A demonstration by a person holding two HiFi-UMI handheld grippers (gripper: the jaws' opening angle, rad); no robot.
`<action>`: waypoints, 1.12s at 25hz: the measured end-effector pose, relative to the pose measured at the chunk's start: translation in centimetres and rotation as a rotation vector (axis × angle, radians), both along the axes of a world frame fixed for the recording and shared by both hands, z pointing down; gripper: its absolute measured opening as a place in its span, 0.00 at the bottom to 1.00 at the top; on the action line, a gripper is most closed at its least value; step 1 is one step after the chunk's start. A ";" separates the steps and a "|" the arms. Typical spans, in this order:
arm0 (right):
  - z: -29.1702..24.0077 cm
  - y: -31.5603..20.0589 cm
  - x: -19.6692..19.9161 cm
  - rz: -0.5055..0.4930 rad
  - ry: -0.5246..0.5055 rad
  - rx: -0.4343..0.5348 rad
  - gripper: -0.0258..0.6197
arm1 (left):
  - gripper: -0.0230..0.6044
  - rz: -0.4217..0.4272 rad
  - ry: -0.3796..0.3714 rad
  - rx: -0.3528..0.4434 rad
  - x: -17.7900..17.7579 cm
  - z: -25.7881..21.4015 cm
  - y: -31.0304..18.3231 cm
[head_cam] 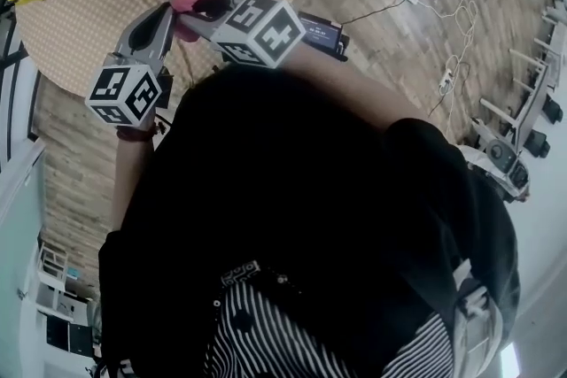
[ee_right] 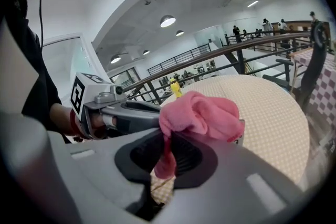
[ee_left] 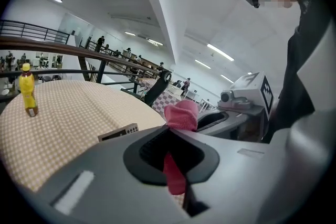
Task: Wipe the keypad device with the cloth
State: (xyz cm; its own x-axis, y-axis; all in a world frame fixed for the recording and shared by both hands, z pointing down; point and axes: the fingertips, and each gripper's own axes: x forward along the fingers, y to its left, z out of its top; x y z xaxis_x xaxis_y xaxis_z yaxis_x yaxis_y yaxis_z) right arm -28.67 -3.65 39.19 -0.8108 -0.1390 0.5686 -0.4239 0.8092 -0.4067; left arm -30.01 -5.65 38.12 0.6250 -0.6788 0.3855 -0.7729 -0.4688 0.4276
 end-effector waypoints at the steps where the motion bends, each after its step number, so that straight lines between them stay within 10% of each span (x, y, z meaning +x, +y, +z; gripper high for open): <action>1: 0.3 -0.2 -0.1 -0.013 0.002 -0.007 0.11 | 0.04 0.002 -0.006 -0.009 0.0 0.3 -0.3; 13: 4.1 -4.1 -3.4 -0.042 -0.034 -0.103 0.11 | 0.04 -0.065 -0.027 -0.142 -3.5 4.2 -4.1; 28: 8.2 -4.3 -1.6 -0.049 -0.033 -0.183 0.11 | 0.04 0.142 -0.074 -0.323 -1.2 8.7 -4.7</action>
